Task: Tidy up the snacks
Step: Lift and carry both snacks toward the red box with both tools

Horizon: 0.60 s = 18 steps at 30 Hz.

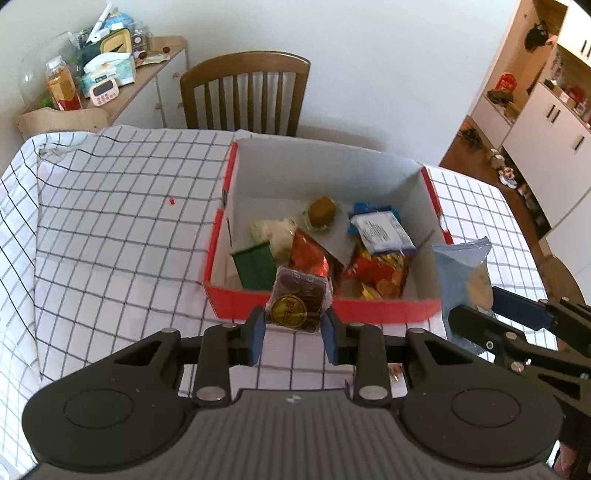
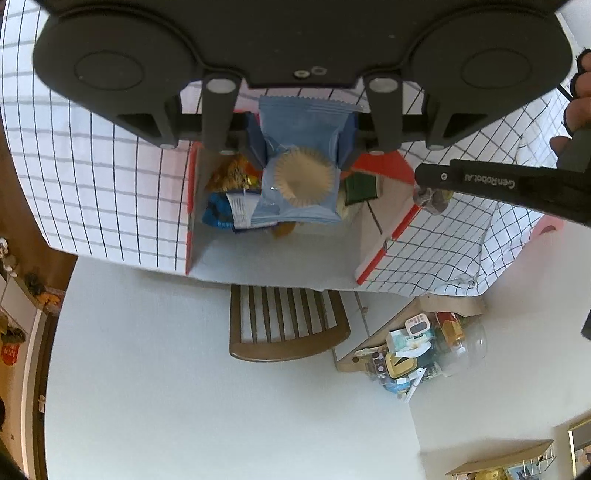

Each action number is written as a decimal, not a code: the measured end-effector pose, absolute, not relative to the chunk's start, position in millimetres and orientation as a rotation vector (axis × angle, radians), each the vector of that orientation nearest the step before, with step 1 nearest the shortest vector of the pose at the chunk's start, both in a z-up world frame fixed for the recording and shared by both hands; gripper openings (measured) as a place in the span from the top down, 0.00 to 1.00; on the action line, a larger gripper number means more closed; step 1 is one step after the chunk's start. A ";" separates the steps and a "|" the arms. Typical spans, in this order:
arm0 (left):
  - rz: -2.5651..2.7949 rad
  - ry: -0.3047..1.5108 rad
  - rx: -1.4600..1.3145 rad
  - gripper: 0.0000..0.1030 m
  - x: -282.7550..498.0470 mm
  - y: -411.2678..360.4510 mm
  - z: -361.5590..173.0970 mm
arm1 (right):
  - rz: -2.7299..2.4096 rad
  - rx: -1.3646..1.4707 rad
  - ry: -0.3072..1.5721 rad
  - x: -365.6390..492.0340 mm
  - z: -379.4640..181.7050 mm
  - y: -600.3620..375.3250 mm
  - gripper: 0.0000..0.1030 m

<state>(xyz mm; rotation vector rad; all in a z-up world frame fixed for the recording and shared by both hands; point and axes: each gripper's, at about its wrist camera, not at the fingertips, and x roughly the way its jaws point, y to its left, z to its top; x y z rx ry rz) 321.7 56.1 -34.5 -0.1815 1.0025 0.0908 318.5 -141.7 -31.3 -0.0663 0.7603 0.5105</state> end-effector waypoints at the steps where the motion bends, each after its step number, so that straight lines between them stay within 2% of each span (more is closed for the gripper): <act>1: 0.100 1.000 -0.174 0.70 326.6 57.2 -33.6 | 0.513 -0.072 0.758 322.5 -30.6 -138.5 0.60; 18: 0.187 1.040 -0.102 0.69 402.8 67.2 -63.8 | 0.528 -0.145 0.819 395.9 -60.4 -101.3 0.60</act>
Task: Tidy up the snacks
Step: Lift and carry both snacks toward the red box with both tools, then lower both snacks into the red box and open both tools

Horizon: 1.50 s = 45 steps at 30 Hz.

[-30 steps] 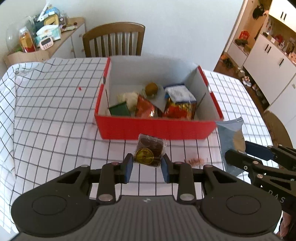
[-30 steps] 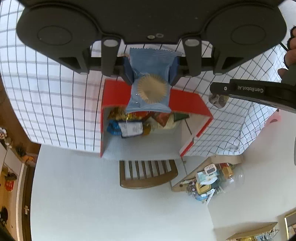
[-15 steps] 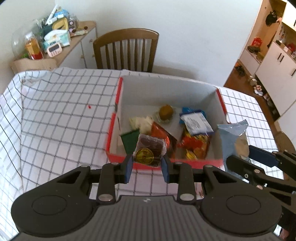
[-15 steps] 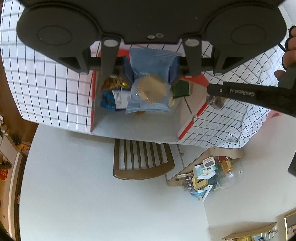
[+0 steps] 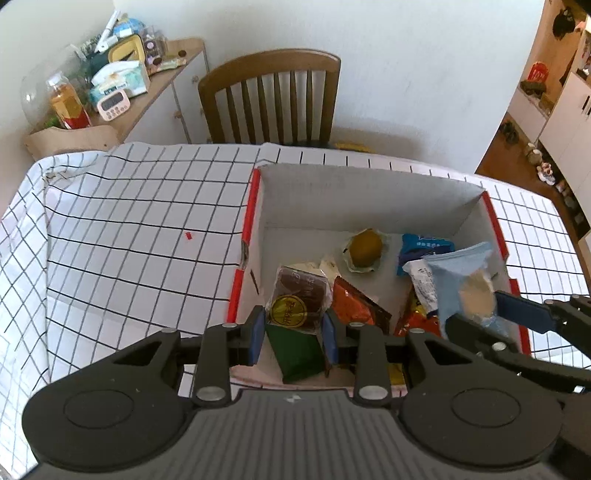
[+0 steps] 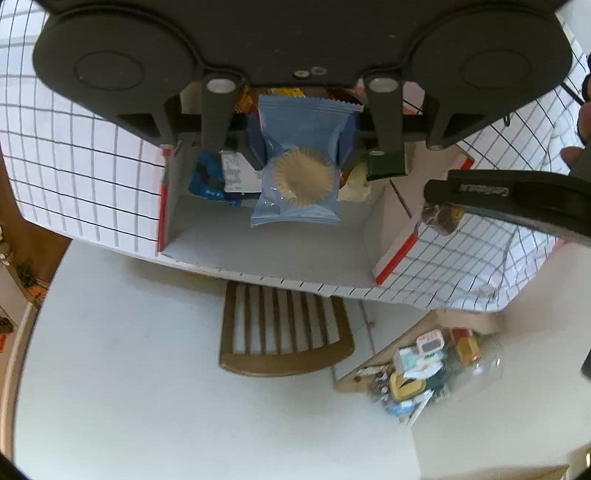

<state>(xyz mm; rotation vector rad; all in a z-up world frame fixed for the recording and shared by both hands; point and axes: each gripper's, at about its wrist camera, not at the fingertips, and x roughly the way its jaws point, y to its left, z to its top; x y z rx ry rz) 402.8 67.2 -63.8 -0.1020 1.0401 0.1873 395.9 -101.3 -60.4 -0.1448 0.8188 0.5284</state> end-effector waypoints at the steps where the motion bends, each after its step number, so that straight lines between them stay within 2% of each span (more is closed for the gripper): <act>1: 0.188 1.044 -0.099 0.69 406.0 66.5 -66.4 | 0.534 -0.158 0.825 398.8 -63.9 -98.4 0.60; 10: 0.172 1.101 -0.047 0.69 433.4 60.7 -95.0 | 0.537 -0.213 0.880 422.0 -92.0 -81.8 0.66; 27: 0.132 1.196 -0.042 0.69 442.2 56.1 -132.7 | 0.546 -0.190 0.907 426.9 -103.1 -91.8 0.61; 29: 0.129 1.193 -0.053 0.67 440.3 57.9 -130.4 | 0.544 -0.185 0.910 425.6 -102.7 -92.7 0.57; 33: 0.130 1.164 -0.080 0.47 432.1 61.1 -121.1 | 0.543 -0.176 0.902 420.4 -98.8 -95.5 0.52; 41: 0.112 1.103 -0.106 0.47 406.8 62.5 -94.1 | 0.541 -0.148 0.856 400.2 -78.9 -104.5 0.39; 45: 0.099 1.071 -0.104 0.46 391.3 59.9 -80.2 | 0.545 -0.131 0.831 388.6 -67.6 -108.9 0.37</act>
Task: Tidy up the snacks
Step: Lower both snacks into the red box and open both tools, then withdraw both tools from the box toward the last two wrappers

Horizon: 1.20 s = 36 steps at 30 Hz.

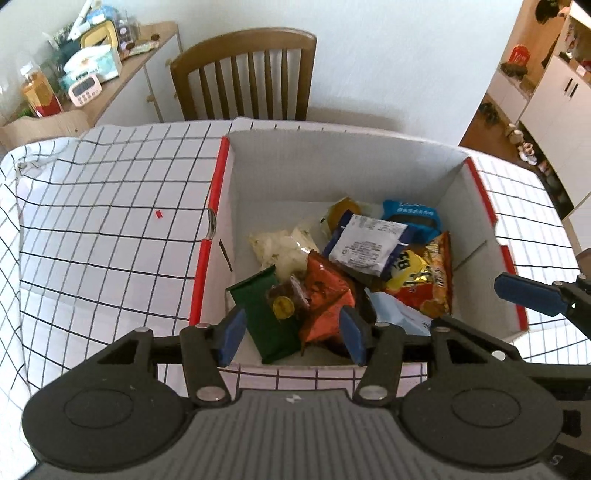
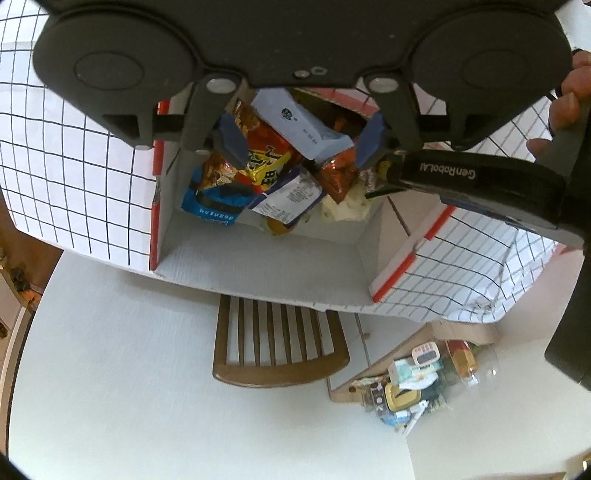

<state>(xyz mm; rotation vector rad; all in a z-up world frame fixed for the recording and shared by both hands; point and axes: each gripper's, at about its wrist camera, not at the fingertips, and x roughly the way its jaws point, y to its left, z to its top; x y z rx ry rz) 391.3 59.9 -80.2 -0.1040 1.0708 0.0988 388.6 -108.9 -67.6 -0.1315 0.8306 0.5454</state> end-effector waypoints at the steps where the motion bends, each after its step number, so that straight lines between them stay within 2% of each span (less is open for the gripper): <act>1: 0.096 1.062 -0.101 0.46 387.1 59.0 -76.6 | 0.547 -0.129 0.825 385.5 -64.9 -109.9 0.36; 8: 0.077 1.015 -0.117 0.41 359.1 57.4 -53.9 | 0.540 -0.117 0.770 360.9 -46.3 -119.9 0.21; 28: -0.031 0.996 -0.088 0.33 275.2 38.7 -21.1 | 0.595 -0.063 0.728 284.1 -22.0 -148.9 0.04; 32: -0.051 1.030 -0.109 0.24 261.7 37.9 -29.9 | 0.597 -0.042 0.746 273.5 -29.1 -157.2 0.04; 36: -0.058 1.100 -0.116 0.20 250.7 32.8 -42.7 | 0.600 -0.026 0.784 264.5 -40.8 -165.2 0.04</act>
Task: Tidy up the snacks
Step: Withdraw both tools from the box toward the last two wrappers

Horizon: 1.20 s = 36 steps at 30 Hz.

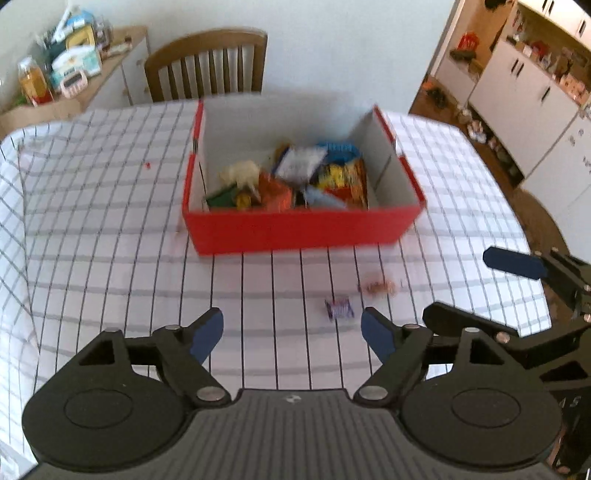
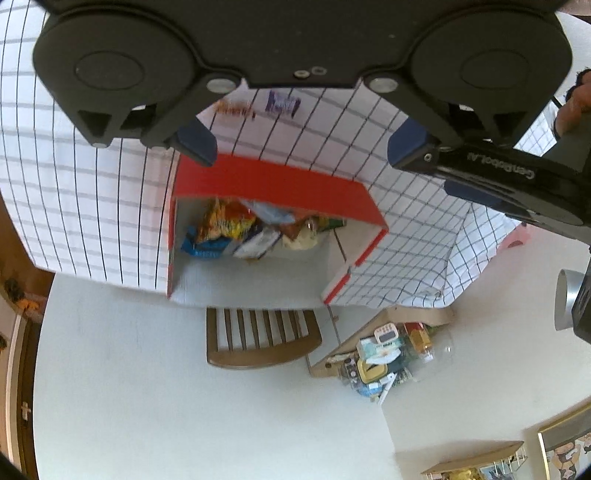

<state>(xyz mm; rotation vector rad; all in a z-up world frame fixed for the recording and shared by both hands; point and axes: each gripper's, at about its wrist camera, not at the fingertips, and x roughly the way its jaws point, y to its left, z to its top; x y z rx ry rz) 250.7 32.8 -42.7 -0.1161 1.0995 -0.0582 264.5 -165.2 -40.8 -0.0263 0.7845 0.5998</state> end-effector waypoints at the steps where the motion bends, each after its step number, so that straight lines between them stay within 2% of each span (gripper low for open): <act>1: -0.060 1.117 -0.115 0.20 247.9 30.7 -46.6 | 0.603 -0.025 0.796 262.7 -44.0 -167.1 0.04; 7: -0.076 1.157 -0.105 0.20 246.7 15.8 -66.0 | 0.608 -0.057 0.842 257.9 -63.5 -176.9 0.04; 13: -0.087 1.151 -0.079 0.20 258.4 -1.8 -89.1 | 0.605 -0.129 0.879 272.9 -89.7 -187.8 0.08; 20: -0.096 1.164 -0.066 0.20 277.8 -18.8 -120.7 | 0.644 -0.284 0.895 288.6 -119.3 -190.2 0.23; 27: -0.067 1.192 -0.089 0.20 296.7 -22.9 -152.7 | 0.706 -0.419 0.877 306.5 -140.1 -181.9 0.30; 34: -0.049 1.215 -0.132 0.21 307.0 -21.9 -180.4 | 0.797 -0.534 0.870 321.0 -162.8 -170.3 0.50; 36: -0.042 1.216 -0.143 0.27 309.3 -21.6 -185.0 | 0.822 -0.540 0.871 326.1 -168.2 -168.2 0.57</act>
